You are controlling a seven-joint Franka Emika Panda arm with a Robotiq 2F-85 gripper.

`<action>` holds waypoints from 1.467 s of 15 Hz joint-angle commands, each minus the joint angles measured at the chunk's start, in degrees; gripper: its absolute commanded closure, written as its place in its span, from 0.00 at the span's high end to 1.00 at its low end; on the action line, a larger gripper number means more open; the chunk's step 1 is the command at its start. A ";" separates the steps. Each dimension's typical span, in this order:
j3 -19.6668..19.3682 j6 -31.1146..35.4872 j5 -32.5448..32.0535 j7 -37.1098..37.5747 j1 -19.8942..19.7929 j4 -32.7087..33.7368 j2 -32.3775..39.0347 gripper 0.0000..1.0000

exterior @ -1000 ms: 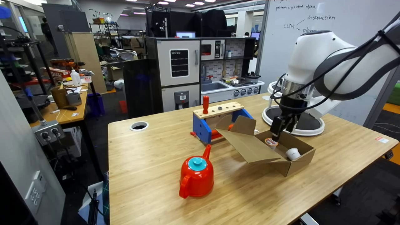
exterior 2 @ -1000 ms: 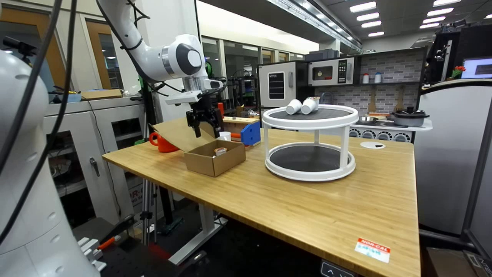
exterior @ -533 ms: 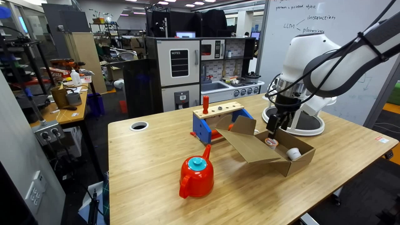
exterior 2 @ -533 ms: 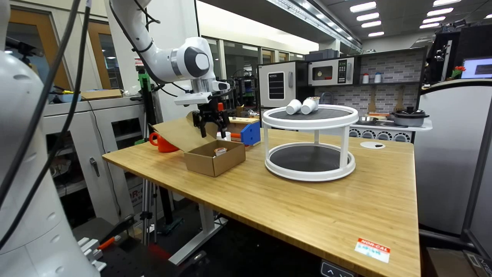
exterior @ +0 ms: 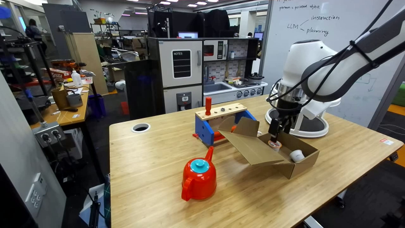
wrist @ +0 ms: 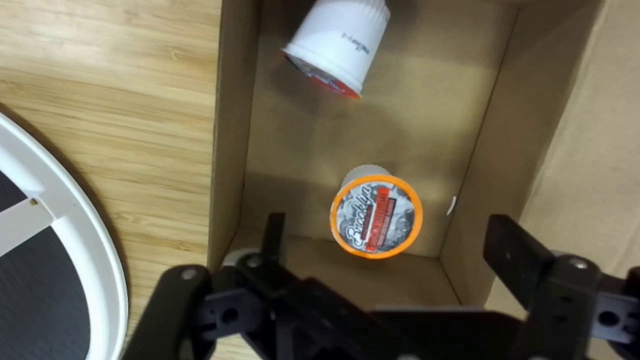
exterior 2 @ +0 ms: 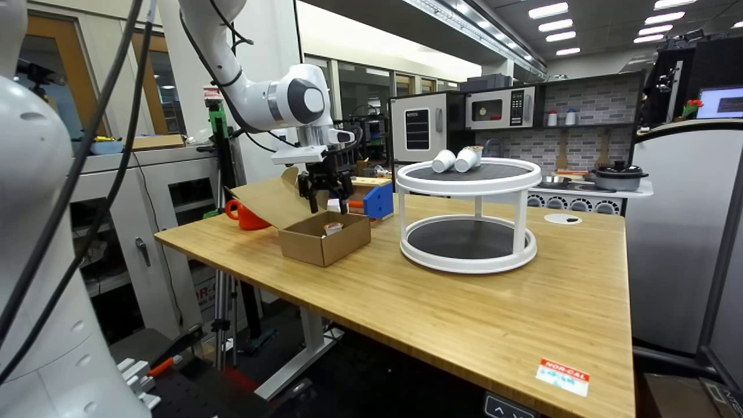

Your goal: Take two cans from the stand, put them in the box then put one back on the stand

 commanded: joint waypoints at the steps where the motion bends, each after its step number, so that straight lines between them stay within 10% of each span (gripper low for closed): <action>1: 0.02 -1.76 -0.40 -0.64 0.05 0.72 0.53 1.00; 22: -0.09 -2.69 -1.17 -0.76 0.40 2.43 3.33 1.00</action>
